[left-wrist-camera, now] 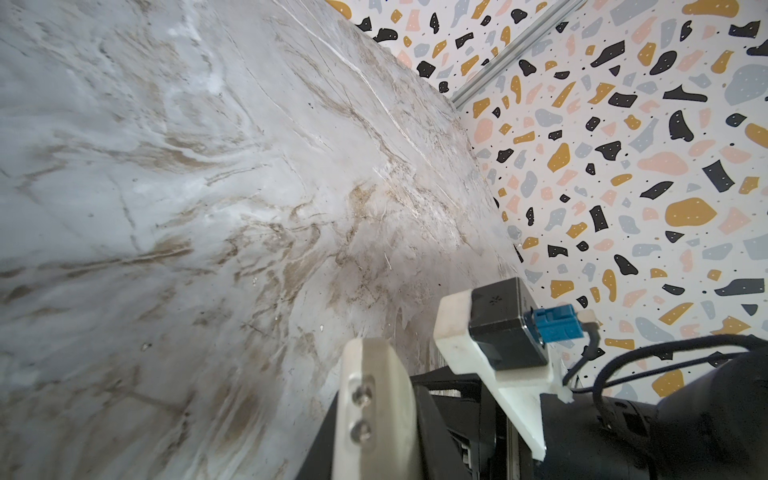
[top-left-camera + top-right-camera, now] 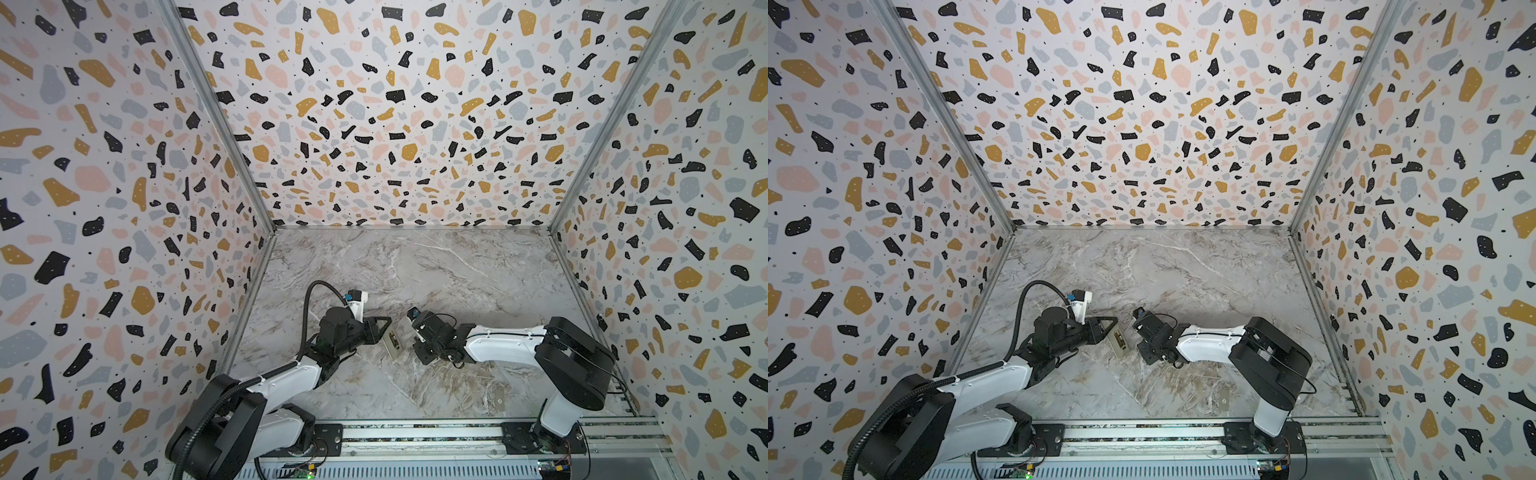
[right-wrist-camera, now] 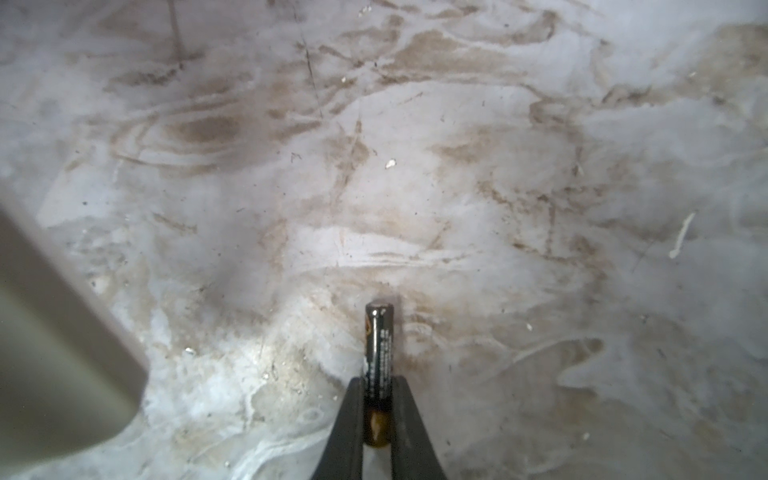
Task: Load the batteries into the remote control
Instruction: 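Move the held battery over the remote's compartment with the right gripper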
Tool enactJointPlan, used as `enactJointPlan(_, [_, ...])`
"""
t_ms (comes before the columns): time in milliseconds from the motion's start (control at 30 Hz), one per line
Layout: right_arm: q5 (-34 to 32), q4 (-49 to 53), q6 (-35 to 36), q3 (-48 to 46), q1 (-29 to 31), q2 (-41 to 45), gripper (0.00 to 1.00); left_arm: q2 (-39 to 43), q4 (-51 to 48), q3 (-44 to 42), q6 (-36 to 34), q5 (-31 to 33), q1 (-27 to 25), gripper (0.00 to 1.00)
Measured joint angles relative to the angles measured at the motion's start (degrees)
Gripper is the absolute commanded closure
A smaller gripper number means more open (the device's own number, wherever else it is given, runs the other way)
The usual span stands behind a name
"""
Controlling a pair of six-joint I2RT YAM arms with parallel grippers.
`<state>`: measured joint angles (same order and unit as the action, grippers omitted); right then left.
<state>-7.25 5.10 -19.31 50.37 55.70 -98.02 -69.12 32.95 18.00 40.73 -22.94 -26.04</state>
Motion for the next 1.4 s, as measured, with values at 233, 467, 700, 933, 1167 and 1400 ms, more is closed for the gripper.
enactJointPlan(233, [-0.7,0.66,0.17,-1.4,0.92,1.99,1.0,0.0,2.99,-1.95,1.55,-0.02,0.0,1.0])
enactJointPlan(467, [-1.11,1.73,0.15,-2.58,2.14,10.19,1.0,-0.26,7.96,-4.15,5.18,-0.02,0.0,1.0])
enactJointPlan(700, [-1.36,3.5,0.13,-0.31,5.84,12.57,1.0,-0.63,11.15,-4.9,7.56,0.0,0.0,1.0])
enactJointPlan(933, [-1.4,4.9,0.13,3.26,8.11,12.55,1.0,-0.61,12.68,-5.42,8.7,0.02,0.02,1.0])
enactJointPlan(1167, [-1.29,4.81,0.33,6.29,8.63,10.56,1.0,-0.48,13.84,-5.66,9.49,-0.07,0.0,1.0])
enactJointPlan(1400, [-0.94,4.76,0.55,7.13,8.68,8.22,1.0,-0.33,14.38,-6.27,9.53,-0.15,0.0,1.0])
